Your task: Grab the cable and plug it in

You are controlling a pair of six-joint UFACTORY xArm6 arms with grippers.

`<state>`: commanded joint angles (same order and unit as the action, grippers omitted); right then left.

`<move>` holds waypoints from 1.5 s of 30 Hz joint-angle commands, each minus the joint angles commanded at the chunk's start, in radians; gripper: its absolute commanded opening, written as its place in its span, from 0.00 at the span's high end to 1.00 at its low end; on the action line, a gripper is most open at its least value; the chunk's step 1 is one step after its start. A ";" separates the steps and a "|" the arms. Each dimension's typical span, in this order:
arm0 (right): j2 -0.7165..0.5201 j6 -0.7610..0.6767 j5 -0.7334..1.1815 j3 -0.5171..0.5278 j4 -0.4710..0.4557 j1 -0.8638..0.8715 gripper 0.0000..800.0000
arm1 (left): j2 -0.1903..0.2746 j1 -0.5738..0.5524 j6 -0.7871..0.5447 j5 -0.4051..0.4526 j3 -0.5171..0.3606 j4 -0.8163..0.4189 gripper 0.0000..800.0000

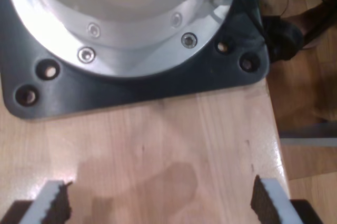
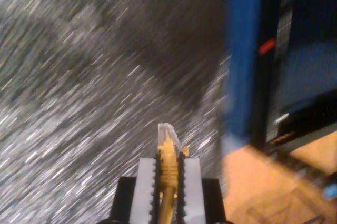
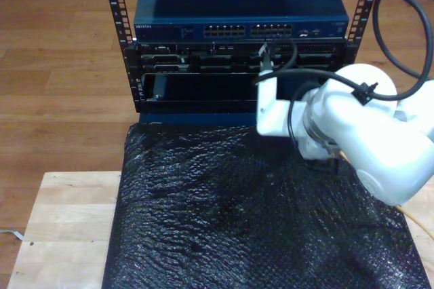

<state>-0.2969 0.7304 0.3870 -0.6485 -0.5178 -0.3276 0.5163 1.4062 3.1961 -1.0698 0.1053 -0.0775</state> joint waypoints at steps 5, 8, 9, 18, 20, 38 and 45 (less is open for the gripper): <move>0.018 0.000 -0.083 -0.011 -0.034 0.000 1.00 | -0.002 -0.002 0.000 -0.002 0.000 0.000 0.00; 0.020 -0.005 -0.124 0.002 -0.060 0.000 1.00 | -0.002 0.000 0.000 -0.002 0.002 0.000 0.00; 0.020 -0.005 -0.140 0.009 -0.061 0.002 1.00 | -0.002 0.000 0.000 -0.002 0.000 0.000 0.00; 0.028 -0.003 -0.258 0.040 -0.063 0.002 1.00 | -0.002 -0.002 0.000 -0.002 0.002 0.000 0.00; 0.031 -0.003 -0.292 0.043 -0.063 0.005 1.00 | -0.002 -0.002 -0.002 -0.002 0.000 0.000 0.00; 0.072 0.003 -0.374 0.038 -0.339 0.031 1.00 | -0.002 -0.002 0.000 -0.002 0.002 0.000 0.00; 0.118 0.003 -0.381 -0.012 -0.499 0.035 1.00 | -0.002 -0.002 0.000 -0.002 0.002 0.000 0.00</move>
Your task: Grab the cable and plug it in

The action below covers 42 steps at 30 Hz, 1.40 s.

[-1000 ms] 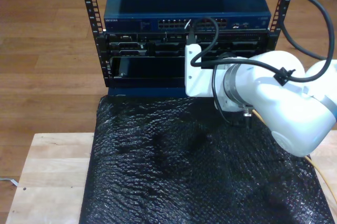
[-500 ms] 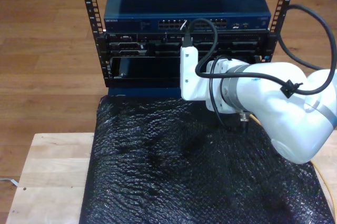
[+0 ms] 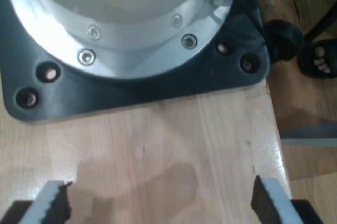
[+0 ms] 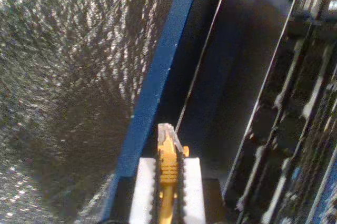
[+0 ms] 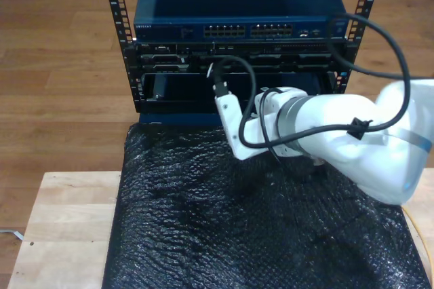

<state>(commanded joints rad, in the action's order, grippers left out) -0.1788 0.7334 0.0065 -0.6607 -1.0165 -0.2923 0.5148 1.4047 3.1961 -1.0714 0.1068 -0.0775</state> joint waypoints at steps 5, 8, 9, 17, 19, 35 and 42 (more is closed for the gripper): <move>0.037 -0.002 0.000 -0.034 -0.009 0.011 1.00 | 0.000 0.000 0.000 0.000 0.000 0.000 0.00; 0.060 -0.005 0.000 -0.041 -0.006 0.011 1.00 | 0.000 0.002 0.000 0.000 0.000 0.000 0.00; 0.074 -0.006 0.000 -0.043 -0.005 0.011 1.00 | 0.000 0.000 0.000 0.000 0.000 0.000 0.00; 0.112 -0.005 -0.025 0.009 0.166 -0.005 1.00 | 0.000 0.000 0.000 0.000 0.000 0.000 0.00; 0.110 -0.005 -0.032 0.011 0.181 -0.028 1.00 | 0.000 0.000 0.000 0.000 -0.002 0.000 0.00; 0.127 0.014 0.031 -0.190 0.206 -0.046 1.00 | 0.000 0.000 -0.002 0.000 0.000 0.000 0.00; 0.146 0.348 0.012 -0.163 0.463 -0.046 1.00 | 0.000 0.000 -0.002 0.000 0.000 0.000 0.00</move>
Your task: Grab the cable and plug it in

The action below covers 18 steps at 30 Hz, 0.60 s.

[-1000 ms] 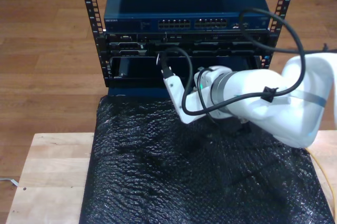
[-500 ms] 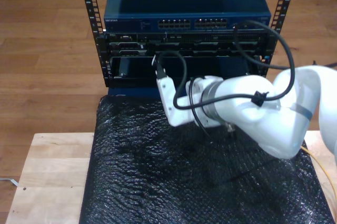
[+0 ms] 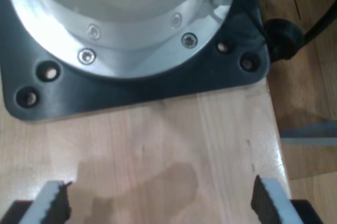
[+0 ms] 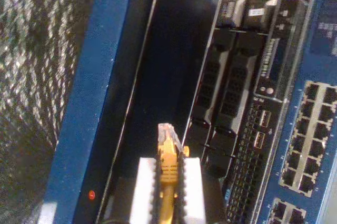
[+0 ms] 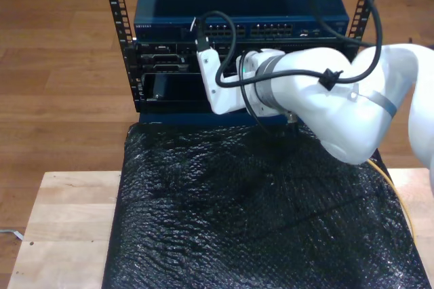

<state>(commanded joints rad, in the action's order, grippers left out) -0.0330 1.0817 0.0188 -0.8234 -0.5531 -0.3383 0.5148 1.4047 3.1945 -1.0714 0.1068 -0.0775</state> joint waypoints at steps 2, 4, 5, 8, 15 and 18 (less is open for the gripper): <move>-0.003 0.106 -0.028 0.018 0.097 -0.002 1.00 | 0.000 0.000 0.000 0.000 0.000 0.000 0.00; -0.005 0.203 -0.078 0.023 0.170 -0.003 1.00 | 0.000 0.000 0.000 0.000 0.000 0.000 0.00; -0.005 0.247 -0.103 0.026 0.204 -0.003 1.00 | 0.000 0.000 0.000 0.000 0.000 0.000 0.00; -0.003 0.374 -0.201 0.048 0.305 -0.003 1.00 | 0.000 0.000 0.000 0.000 0.000 0.000 0.00; 0.009 0.485 -0.397 0.086 0.430 -0.003 1.00 | 0.000 0.000 0.000 0.000 0.000 0.000 0.00; 0.035 0.494 -0.413 0.091 0.448 -0.003 1.00 | 0.000 0.000 0.000 0.000 0.000 0.000 0.00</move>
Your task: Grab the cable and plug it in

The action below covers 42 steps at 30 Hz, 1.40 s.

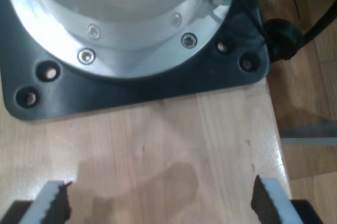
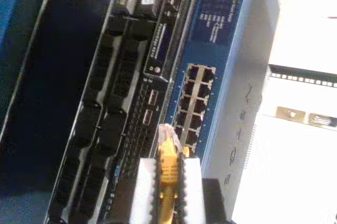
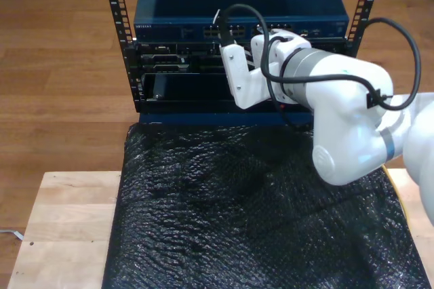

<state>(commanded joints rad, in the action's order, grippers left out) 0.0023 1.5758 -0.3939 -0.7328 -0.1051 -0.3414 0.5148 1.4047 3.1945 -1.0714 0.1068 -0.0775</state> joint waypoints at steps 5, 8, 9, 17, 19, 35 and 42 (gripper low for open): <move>0.008 0.000 -0.041 0.041 0.110 0.002 1.00 | 0.000 0.000 0.000 0.000 0.000 0.000 0.00; 0.008 0.002 -0.057 0.066 0.137 0.003 1.00 | 0.000 0.000 0.000 0.000 0.000 0.000 0.00; 0.008 0.003 -0.063 0.077 0.143 0.003 1.00 | 0.000 0.000 0.000 0.000 0.000 0.000 0.00; 0.008 0.025 -0.157 0.121 0.204 0.002 1.00 | 0.000 0.000 0.000 0.000 0.000 0.000 0.00; 0.011 0.060 -0.192 0.130 0.209 0.000 1.00 | 0.000 0.000 0.000 0.000 0.000 0.002 0.00; 0.132 0.167 -0.423 0.107 0.269 0.003 1.00 | 0.000 0.002 0.000 0.000 0.000 0.000 0.00; 0.238 0.173 -0.626 0.087 0.267 0.003 1.00 | 0.000 0.002 0.000 0.000 0.000 0.000 0.00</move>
<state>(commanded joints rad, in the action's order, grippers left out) 0.2401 1.7492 -1.0200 -0.6454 0.1619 -0.3383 0.5148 1.4062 3.1945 -1.0714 0.1068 -0.0775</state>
